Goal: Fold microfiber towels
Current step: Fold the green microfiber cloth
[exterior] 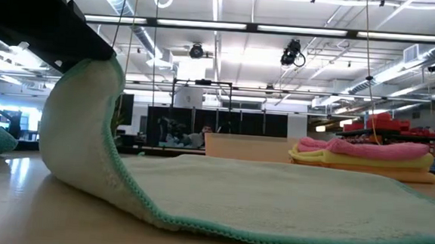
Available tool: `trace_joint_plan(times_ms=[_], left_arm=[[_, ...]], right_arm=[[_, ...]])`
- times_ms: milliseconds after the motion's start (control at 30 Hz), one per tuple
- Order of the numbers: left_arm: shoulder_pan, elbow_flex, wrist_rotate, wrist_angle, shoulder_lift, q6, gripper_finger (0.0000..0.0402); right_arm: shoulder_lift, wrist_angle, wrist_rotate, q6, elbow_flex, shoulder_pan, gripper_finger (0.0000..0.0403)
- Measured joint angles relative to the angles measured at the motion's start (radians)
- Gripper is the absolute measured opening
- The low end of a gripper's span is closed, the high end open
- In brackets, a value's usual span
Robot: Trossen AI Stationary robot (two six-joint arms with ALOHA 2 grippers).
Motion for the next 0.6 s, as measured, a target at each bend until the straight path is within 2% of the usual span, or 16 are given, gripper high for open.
trace_joint_plan(times_ms=[100, 267, 433, 533, 600], left_arm=[[0.000, 0.000, 0.000, 0.000, 0.000, -0.001, 0.0012], [-0.001, 0.000, 0.001, 0.001, 0.000, -0.001, 0.0005], [-0.014, 0.019, 0.026, -0.002, -0.031, 0.028, 0.0009], [-0.018, 0.053, 0.047, 0.001, -0.085, 0.111, 0.0005], [-0.025, 0.073, 0.048, -0.008, -0.133, 0.186, 0.0006]], right_arm=[[-0.002, -0.022, 0.043, -0.002, -0.004, -0.011, 0.0117], [-0.009, -0.041, 0.051, 0.026, -0.005, -0.029, 0.0019], [-0.130, -0.074, 0.042, -0.031, -0.004, -0.035, 0.0008], [-0.253, -0.184, 0.062, -0.032, -0.004, -0.043, 0.0007], [-0.347, -0.281, 0.113, -0.029, -0.004, -0.046, 0.0006]])
